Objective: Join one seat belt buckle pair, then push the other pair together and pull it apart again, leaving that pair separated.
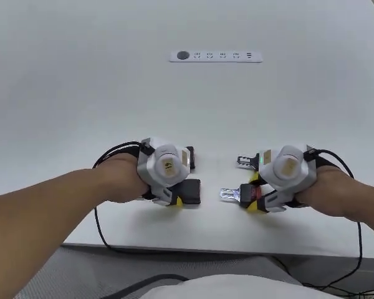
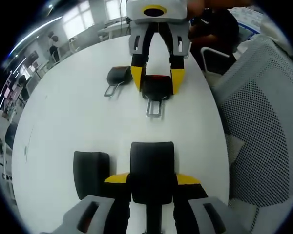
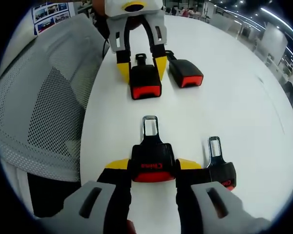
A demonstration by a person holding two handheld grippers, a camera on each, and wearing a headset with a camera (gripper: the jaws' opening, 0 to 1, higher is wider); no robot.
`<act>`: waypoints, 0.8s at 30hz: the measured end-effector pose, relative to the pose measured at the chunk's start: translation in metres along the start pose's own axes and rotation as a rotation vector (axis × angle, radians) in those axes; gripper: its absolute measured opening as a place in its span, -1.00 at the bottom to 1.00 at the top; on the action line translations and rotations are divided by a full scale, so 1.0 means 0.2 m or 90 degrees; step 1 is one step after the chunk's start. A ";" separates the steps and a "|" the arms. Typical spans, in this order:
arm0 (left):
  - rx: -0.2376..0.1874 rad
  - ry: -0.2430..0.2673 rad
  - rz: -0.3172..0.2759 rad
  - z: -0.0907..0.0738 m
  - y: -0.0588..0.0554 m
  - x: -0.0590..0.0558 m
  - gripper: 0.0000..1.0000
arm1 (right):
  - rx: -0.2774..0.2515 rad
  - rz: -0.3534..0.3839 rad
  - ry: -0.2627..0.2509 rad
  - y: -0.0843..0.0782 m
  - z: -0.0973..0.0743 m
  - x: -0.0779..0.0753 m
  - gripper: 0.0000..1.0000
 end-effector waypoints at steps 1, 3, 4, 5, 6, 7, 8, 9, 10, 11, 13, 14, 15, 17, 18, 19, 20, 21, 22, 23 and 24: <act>0.000 0.001 -0.001 0.00 0.00 0.00 -0.33 | -0.004 0.001 -0.001 0.02 0.01 0.01 -0.31; 0.000 0.002 -0.003 0.00 0.00 0.00 -0.33 | -0.005 0.004 -0.002 0.05 0.02 0.02 -0.31; 0.000 0.002 -0.003 0.00 0.00 0.00 -0.33 | -0.006 0.002 -0.001 0.06 0.03 0.02 -0.31; 0.000 0.003 -0.003 0.00 0.00 0.00 -0.33 | -0.007 0.003 -0.001 0.08 0.04 0.02 -0.31; 0.001 0.003 -0.003 0.00 0.00 0.00 -0.33 | -0.007 0.004 -0.002 0.09 0.05 0.02 -0.31; 0.001 0.002 -0.003 0.00 0.00 0.00 -0.33 | -0.008 0.006 -0.004 0.10 0.05 0.02 -0.32; 0.001 0.001 -0.003 0.00 0.00 0.00 -0.33 | -0.007 0.008 -0.004 0.11 0.06 0.02 -0.32; 0.002 0.000 -0.002 0.00 0.00 0.00 -0.33 | -0.006 0.008 -0.005 0.12 0.07 0.02 -0.32; 0.002 0.000 -0.002 0.00 0.00 0.00 -0.33 | -0.005 0.010 -0.006 0.12 0.07 0.02 -0.32; 0.003 0.000 -0.002 0.00 0.00 0.00 -0.33 | -0.003 0.013 -0.007 0.13 0.07 0.02 -0.32; 0.003 0.000 -0.004 0.00 0.00 0.00 -0.33 | 0.000 0.012 -0.006 0.15 0.07 0.03 -0.32; 0.002 0.001 -0.005 0.00 0.00 0.00 -0.33 | 0.001 0.010 -0.005 0.16 0.08 0.03 -0.32; 0.001 0.001 -0.008 0.00 0.01 0.00 -0.33 | 0.003 0.008 -0.005 0.16 0.08 0.03 -0.31; 0.001 0.002 -0.011 0.00 0.00 0.00 -0.33 | 0.004 0.003 -0.003 0.18 0.09 0.04 -0.31; 0.001 0.004 -0.010 0.00 0.01 0.00 -0.33 | 0.006 0.001 -0.004 0.18 0.09 0.05 -0.31; 0.001 0.005 -0.014 0.00 0.00 0.00 -0.33 | 0.009 0.006 -0.005 0.18 0.09 0.04 -0.31; 0.001 0.005 -0.014 0.00 0.00 0.00 -0.33 | 0.009 0.005 -0.005 0.18 0.09 0.04 -0.31; 0.001 0.006 -0.015 0.00 0.00 0.00 -0.33 | 0.008 0.006 -0.005 0.18 0.09 0.04 -0.32; 0.002 0.007 -0.015 0.00 0.00 0.00 -0.33 | 0.004 0.008 -0.006 0.17 0.09 0.03 -0.32; 0.002 0.007 -0.015 0.00 0.00 0.00 -0.33 | 0.003 0.010 -0.007 0.17 0.09 0.03 -0.32; 0.002 0.007 -0.016 0.00 0.00 0.00 -0.33 | 0.004 0.011 -0.009 0.17 0.09 0.04 -0.32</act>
Point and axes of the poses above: the centre of the closed fingertips' face, and the gripper's own axes: z roughly forward along the fingers, x roughly to its left, y roughly out of its top, the point moved 5 cm from there along -z, roughly backward along the fingers, and after that the axes turned 2 degrees about -x, right-handed, at the moved point
